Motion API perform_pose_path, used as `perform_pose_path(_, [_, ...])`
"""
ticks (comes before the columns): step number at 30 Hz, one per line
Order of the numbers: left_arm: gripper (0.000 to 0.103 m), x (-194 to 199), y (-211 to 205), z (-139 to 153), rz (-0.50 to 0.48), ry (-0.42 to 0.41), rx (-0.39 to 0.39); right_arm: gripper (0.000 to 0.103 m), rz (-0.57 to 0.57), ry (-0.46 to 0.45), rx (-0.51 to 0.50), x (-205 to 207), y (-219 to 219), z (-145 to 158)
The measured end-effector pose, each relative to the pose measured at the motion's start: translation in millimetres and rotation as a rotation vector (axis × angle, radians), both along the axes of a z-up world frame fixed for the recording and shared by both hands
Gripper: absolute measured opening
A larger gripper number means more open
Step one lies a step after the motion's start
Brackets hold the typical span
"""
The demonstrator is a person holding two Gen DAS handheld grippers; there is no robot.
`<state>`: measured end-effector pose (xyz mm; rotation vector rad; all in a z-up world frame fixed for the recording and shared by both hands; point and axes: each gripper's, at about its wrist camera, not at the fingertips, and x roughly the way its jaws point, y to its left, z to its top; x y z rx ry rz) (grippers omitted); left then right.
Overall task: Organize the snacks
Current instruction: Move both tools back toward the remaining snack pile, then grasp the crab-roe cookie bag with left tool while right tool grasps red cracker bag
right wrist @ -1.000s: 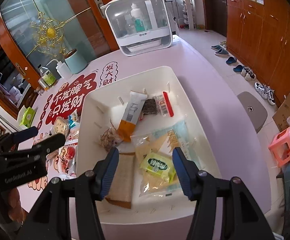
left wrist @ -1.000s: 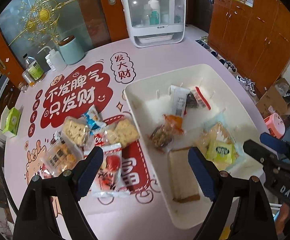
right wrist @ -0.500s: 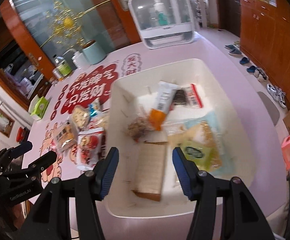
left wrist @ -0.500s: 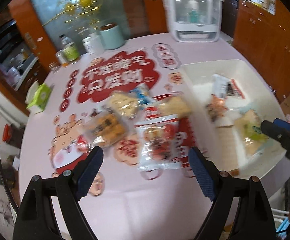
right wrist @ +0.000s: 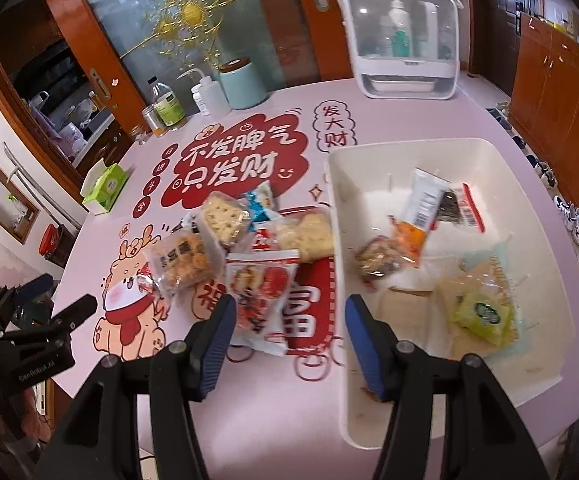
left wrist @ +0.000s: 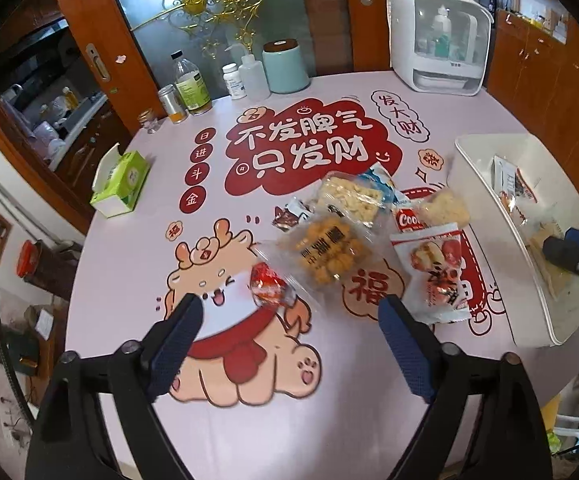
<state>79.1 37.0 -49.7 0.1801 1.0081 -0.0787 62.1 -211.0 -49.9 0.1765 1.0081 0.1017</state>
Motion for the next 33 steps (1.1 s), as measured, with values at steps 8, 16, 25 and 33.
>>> perform_pose_path(8, [0.102, 41, 21, -17, -0.174, 0.024, -0.027, 0.080, -0.044, 0.028, -0.026, 18, 52, -17])
perform_pose_path(16, [0.102, 80, 0, -65, -0.428, 0.098, -0.002, 0.082, -0.069, 0.100, -0.124, 42, 92, -64])
perform_pose_path(25, [0.102, 101, -27, -121, -0.591, 0.172, 0.077, 0.082, -0.167, 0.202, -0.144, 66, 81, -109])
perform_pose_path(33, [0.102, 117, -44, -149, -0.593, 0.201, 0.101, 0.082, -0.194, 0.264, -0.118, 75, 69, -131])
